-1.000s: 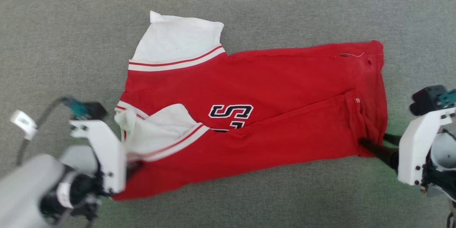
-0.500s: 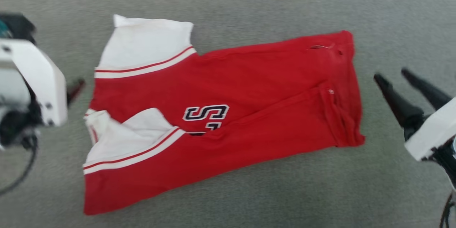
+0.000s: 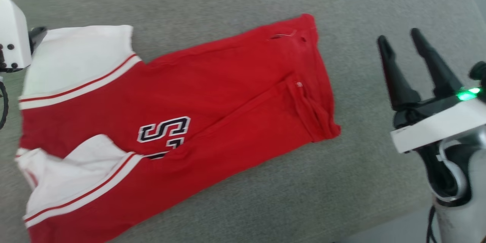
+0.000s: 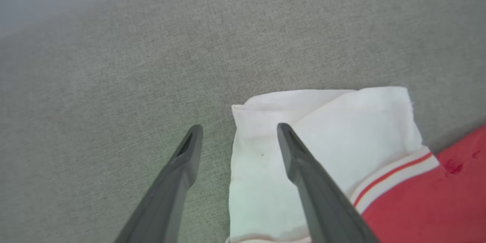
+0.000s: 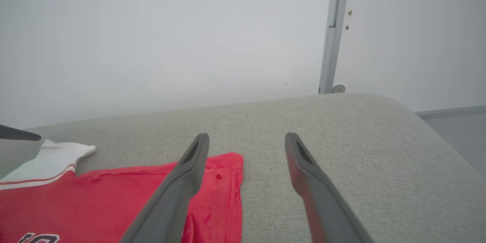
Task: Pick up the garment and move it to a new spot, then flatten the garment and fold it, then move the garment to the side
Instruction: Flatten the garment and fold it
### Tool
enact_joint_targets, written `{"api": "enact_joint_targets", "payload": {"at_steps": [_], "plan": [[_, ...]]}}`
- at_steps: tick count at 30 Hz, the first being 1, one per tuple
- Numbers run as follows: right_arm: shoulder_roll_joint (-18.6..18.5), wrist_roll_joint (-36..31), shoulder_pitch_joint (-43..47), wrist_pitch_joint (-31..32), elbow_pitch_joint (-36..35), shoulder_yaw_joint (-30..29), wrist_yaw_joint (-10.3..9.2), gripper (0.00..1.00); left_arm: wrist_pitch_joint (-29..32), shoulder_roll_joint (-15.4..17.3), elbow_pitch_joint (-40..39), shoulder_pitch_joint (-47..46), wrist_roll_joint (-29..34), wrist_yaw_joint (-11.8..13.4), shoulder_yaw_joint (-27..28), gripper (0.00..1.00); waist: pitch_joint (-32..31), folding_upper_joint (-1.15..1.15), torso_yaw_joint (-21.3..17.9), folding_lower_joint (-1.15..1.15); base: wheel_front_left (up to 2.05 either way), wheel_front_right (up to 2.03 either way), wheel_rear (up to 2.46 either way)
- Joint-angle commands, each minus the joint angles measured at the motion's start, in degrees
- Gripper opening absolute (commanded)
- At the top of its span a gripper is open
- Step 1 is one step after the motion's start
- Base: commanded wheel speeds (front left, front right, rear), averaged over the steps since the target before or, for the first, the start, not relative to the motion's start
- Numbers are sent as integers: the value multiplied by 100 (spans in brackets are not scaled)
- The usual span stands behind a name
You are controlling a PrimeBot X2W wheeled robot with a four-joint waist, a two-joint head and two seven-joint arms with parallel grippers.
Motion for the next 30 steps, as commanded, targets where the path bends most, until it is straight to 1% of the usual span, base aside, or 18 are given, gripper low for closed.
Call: {"api": "enact_joint_targets", "payload": {"at_steps": [1,6,8,10,11,12,14,16,18,20,25,30], "plan": [[78,8,-76,-112,80,55,0,100,106,-81,254,-118,75,-43,-42,100,145,0,-213,0,0,0,0],[86,78,-158,-194,273,218,0,100,423,-287,1058,-315,163,-120,-256,100,225,0,-340,0,0,0,0],[26,148,-199,-106,334,292,0,100,526,-433,1343,-352,134,-109,-307,100,247,0,-349,0,0,0,0],[-57,199,-267,30,383,413,0,100,630,-555,1596,-341,204,-162,-434,100,266,0,-351,0,0,0,0],[-84,247,-333,106,407,461,0,100,676,-624,1721,-347,196,-137,-465,100,280,0,-349,0,0,0,0],[-154,233,-402,198,453,509,0,100,823,-711,1865,-316,143,-144,-507,100,291,0,-345,0,0,0,0],[-227,288,-556,405,567,639,0,100,1081,-851,2052,-248,47,-188,-588,0,310,0,-324,0,0,0,0],[-339,321,-798,638,716,757,0,100,1151,-961,2146,-322,24,-212,-604,0,346,0,-281,0,0,0,0],[-408,445,-1075,893,910,889,-1,100,1097,-1047,2190,-429,72,-276,-617,0,390,0,-214,0,0,0,0],[-573,427,-1443,1124,1146,1008,-1,100,1041,-1168,2230,-563,99,-327,-620,0,441,0,-119,0,0,0,0],[-772,658,-2370,1711,2029,1361,-1,100,875,-1485,2338,-851,152,-413,-617,0,530,0,131,0,0,0,0],[-895,898,-3185,2508,2955,1853,0,100,759,-1736,2490,-1030,209,-540,-665,0,593,0,356,0,0,0,0]]}}
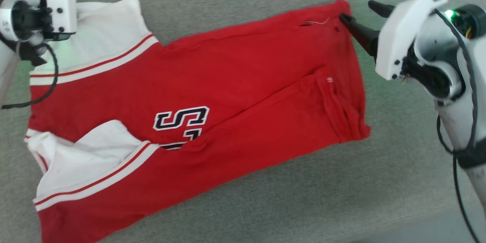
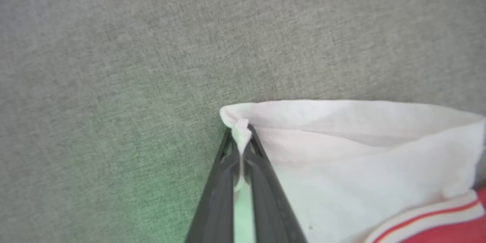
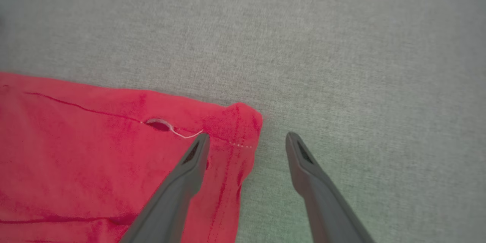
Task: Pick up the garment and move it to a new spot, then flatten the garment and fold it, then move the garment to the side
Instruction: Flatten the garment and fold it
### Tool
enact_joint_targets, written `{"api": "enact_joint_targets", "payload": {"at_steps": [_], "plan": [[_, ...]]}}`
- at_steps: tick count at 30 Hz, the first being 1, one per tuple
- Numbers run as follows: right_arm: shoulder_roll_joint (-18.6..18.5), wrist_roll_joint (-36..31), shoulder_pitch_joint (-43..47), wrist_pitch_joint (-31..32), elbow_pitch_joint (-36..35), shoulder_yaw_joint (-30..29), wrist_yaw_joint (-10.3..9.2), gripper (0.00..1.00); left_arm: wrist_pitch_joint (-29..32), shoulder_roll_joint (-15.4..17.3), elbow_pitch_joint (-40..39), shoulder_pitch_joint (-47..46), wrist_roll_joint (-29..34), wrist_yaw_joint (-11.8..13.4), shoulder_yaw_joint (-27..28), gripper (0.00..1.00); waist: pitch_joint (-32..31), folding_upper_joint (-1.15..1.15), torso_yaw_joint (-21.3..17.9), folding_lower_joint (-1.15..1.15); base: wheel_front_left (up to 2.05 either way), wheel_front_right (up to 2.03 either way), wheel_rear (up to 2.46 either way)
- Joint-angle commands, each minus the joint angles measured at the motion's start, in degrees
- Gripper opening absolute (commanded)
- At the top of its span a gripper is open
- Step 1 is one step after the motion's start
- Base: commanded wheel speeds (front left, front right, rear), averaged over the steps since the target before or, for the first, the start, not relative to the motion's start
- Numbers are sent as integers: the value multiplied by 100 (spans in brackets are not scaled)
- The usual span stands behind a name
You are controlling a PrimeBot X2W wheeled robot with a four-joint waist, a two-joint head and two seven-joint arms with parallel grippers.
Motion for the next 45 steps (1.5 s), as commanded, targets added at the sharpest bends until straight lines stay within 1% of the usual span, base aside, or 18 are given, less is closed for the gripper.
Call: {"api": "enact_joint_targets", "payload": {"at_steps": [1,2,5,9,10,11,12,14,16,22,26,29,31,34,36,40,44,45], "plan": [[-19,120,-273,281,280,185,-1,100,-41,-151,178,202,38,-52,-141,0,52,0,127,0,0,0,0],[-19,120,-273,281,280,185,-1,100,-41,-151,178,202,38,-52,-141,0,52,0,127,0,0,0,0],[-26,318,-556,789,753,465,-1,100,-119,-257,282,160,45,-119,-154,0,77,0,217,0,0,0,0],[36,607,-755,1404,1186,811,0,100,-234,-375,420,119,7,-190,-133,0,97,0,304,0,0,0,0],[22,658,-798,1489,1250,881,0,78,-281,-403,456,119,-3,-198,-125,0,99,0,322,0,0,0,0],[12,722,-842,1560,1271,953,0,37,-311,-433,484,120,-8,-223,-121,0,99,0,346,0,0,0,0],[-15,751,-887,1573,1300,975,0,0,-363,-457,505,118,-17,-246,-113,0,93,0,371,0,0,0,0],[-122,796,-958,1592,1320,1069,-1,0,-436,-495,550,119,-46,-290,-84,0,63,0,425,0,0,0,0],[-305,862,-1022,1423,1243,1078,-2,0,-492,-466,595,66,-104,-340,-20,0,-15,0,500,0,0,0,0],[-710,986,-852,1074,904,1078,-3,0,-284,-370,365,-70,-160,-375,3,0,-240,0,666,0,0,0,0],[-952,1057,-590,901,572,1011,-3,0,-59,-191,-4,-22,-155,-279,-45,0,-396,0,763,0,0,0,0],[-1112,1075,-368,828,261,928,-2,0,141,13,-473,72,-145,-161,-79,0,-504,0,836,0,0,0,0],[-1205,1092,-201,795,25,864,-2,0,235,186,-901,160,-157,-45,-74,0,-566,0,876,0,0,0,0],[-1359,1095,63,798,-347,754,-2,0,372,482,-1661,417,-193,192,-72,0,-657,0,929,0,0,0,0],[-1453,1124,265,814,-625,665,-2,0,498,703,-2245,644,-257,395,-56,0,-713,0,967,0,0,0,0],[-1658,1176,732,914,-1195,418,-2,0,688,1164,-3489,1144,-389,882,-22,0,-783,0,1019,0,0,0,0],[-1819,1195,1264,1050,-1753,140,-2,0,740,1619,-4670,1687,-557,1396,32,0,-811,0,1059,0,0,0,0],[-1819,1195,1264,1050,-1753,140,-2,0,740,1619,-4670,1687,-557,1396,32,0,-811,0,1059,0,0,0,0]]}}
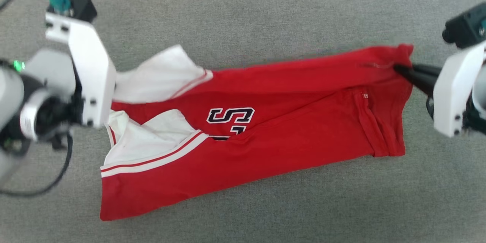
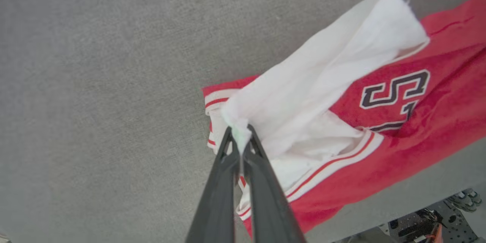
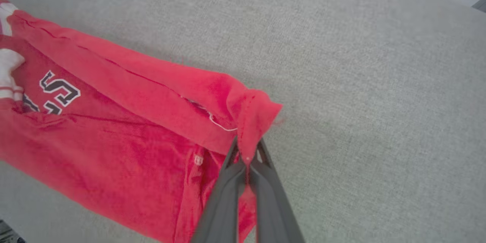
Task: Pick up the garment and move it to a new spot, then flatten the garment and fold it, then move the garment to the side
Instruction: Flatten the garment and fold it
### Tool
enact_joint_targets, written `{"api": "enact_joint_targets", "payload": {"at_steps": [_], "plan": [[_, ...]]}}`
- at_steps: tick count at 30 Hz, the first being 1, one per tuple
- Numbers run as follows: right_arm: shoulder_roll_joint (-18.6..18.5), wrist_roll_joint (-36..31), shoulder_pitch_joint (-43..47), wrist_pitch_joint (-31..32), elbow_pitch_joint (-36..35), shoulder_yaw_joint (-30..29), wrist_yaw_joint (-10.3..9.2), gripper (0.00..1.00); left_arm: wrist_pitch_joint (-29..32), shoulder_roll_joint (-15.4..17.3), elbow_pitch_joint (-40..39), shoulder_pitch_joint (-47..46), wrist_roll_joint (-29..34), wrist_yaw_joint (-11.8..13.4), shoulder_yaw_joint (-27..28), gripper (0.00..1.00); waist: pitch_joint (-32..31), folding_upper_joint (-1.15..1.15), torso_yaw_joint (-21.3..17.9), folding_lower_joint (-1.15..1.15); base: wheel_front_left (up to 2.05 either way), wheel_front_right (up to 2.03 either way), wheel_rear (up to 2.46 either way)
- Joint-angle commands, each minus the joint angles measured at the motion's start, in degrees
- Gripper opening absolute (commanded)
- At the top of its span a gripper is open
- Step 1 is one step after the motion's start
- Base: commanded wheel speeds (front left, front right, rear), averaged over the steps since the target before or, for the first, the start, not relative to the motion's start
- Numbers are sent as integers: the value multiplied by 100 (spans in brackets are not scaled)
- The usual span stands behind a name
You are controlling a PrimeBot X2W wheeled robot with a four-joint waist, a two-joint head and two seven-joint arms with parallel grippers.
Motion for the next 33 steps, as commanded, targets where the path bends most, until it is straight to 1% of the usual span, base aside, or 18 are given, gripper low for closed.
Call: {"api": "enact_joint_targets", "payload": {"at_steps": [1,5,8,10,13,14,15,16,17,18,19,22,24,27,28,30,33], "plan": [[-11,35,87,36,-35,-23,-2,0,6,34,-44,82,-58,51,15,0,-3,0,6,0,0,0,0],[-60,39,669,227,-441,-299,-2,0,-12,370,-912,640,-166,503,-21,0,-24,0,27,0,0,0,0],[32,18,1053,322,-577,-488,-2,0,-63,506,-1272,1044,-253,740,-104,0,-36,0,26,0,0,0,0],[128,-12,1260,372,-567,-579,-2,0,-137,506,-1330,1278,-347,825,-150,0,-40,0,30,0,0,0,0],[322,-151,1405,383,-430,-643,-2,0,-312,400,-1153,1531,-406,839,-210,0,-65,0,25,0,0,0,0],[412,-177,1425,366,-365,-656,-2,29,-376,342,-1054,1590,-421,815,-231,0,-74,0,23,0,0,0,0],[478,-228,1426,350,-291,-678,-2,42,-449,265,-954,1638,-458,781,-226,0,-83,0,28,0,0,0,0],[545,-253,1429,364,-227,-679,-2,100,-551,186,-856,1661,-436,706,-207,0,-97,0,32,0,0,0,0],[618,-269,1424,359,-192,-686,-2,100,-673,137,-747,1665,-399,633,-187,41,-113,0,35,0,0,0,0],[668,-291,1416,357,-160,-693,-2,100,-786,104,-650,1678,-358,568,-165,79,-132,0,36,0,0,0,0],[703,-321,1414,367,-136,-697,-2,100,-907,63,-571,1707,-341,515,-143,100,-153,0,35,0,0,0,0],[806,-202,1533,438,-132,-798,-2,100,-1264,-44,-424,1799,-368,376,-40,100,-221,0,43,0,0,0,0],[828,-145,1611,477,-200,-881,-2,100,-1507,-60,-381,1880,-403,305,51,100,-269,0,50,0,0,0,0],[833,-98,1779,513,-300,-1060,-2,100,-1893,-88,-383,2067,-475,263,198,100,-322,0,65,0,0,0,0],[841,-81,1832,523,-332,-1117,-2,100,-2025,-75,-416,2130,-473,223,242,100,-336,0,69,0,0,0,0],[849,-63,1941,518,-391,-1257,-2,100,-2336,-58,-445,2246,-490,228,374,100,-353,0,84,0,0,0,0],[891,-116,2055,493,-461,-1464,-2,100,-2827,-12,-510,2404,-355,150,516,100,-343,0,113,0,0,0,0]]}}
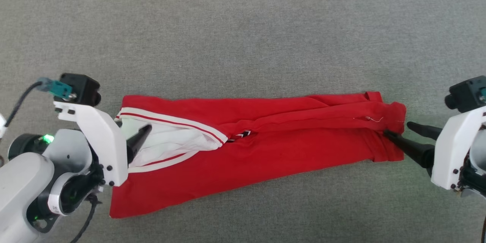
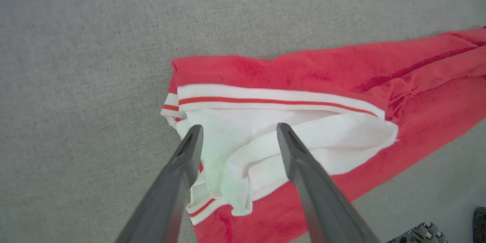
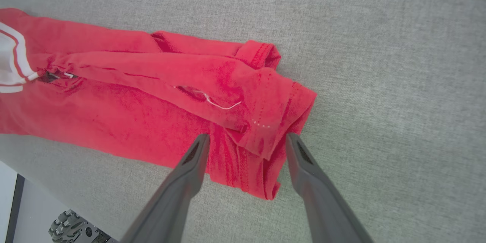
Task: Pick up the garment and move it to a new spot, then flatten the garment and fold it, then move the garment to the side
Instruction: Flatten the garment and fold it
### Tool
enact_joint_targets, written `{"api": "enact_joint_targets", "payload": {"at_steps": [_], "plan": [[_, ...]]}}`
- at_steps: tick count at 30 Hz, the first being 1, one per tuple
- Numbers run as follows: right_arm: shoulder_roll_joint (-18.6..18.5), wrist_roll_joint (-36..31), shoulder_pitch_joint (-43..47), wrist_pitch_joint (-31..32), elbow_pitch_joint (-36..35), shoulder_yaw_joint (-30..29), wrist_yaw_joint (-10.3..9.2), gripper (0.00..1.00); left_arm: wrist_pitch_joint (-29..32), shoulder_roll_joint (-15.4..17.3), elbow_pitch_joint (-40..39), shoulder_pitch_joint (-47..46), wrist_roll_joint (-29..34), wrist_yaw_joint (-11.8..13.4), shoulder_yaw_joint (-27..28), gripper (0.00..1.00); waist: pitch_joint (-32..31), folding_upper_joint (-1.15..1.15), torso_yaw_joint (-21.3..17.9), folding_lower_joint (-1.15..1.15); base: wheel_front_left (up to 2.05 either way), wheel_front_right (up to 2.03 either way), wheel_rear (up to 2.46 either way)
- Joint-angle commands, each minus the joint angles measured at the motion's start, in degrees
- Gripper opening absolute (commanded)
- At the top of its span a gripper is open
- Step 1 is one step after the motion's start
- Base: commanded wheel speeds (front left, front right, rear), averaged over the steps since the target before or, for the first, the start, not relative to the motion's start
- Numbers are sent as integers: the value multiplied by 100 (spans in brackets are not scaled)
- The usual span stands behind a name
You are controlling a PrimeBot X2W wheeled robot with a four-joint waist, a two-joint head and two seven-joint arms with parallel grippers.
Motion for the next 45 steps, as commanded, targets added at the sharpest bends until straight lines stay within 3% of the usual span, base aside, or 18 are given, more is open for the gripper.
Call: {"api": "enact_joint_targets", "payload": {"at_steps": [1,11,14,20,27,28,29,30,35,45], "plan": [[55,-55,83,-36,-47,-112,-2,100,-316,-23,-34,117,113,-61,120,100,21,0,28,0,0,0,0],[199,-287,-15,126,395,-453,-1,100,-2537,-264,379,545,614,-415,630,100,169,0,166,0,0,0,0],[253,-221,-98,165,544,-418,-2,100,-2953,-331,518,649,719,-499,696,100,195,0,196,0,0,0,0],[333,57,-402,212,980,30,-2,100,-3967,-610,1004,960,832,-648,881,100,266,0,310,0,0,0,0],[443,469,-723,447,1710,708,-1,100,-4637,-1069,1520,1185,774,-878,1048,100,317,0,426,0,0,0,0],[441,549,-759,520,1751,826,2,97,-4687,-1115,1586,1206,831,-919,1072,100,316,0,442,0,0,0,0],[409,714,-805,605,1760,1024,6,5,-4766,-1269,1665,1217,883,-990,1207,100,318,0,466,0,0,0,0],[395,817,-851,562,1737,1040,13,0,-4784,-1328,1718,1270,945,-1024,1272,100,318,0,474,0,0,0,0],[134,1314,-1035,428,1709,849,7,0,-4813,-1757,1719,1532,1581,-1237,2003,100,284,0,483,0,0,0,0],[-587,1548,-1101,80,1970,244,-3,0,-4814,-2892,1638,2348,2808,-2048,3484,100,174,0,370,0,0,0,0]]}}
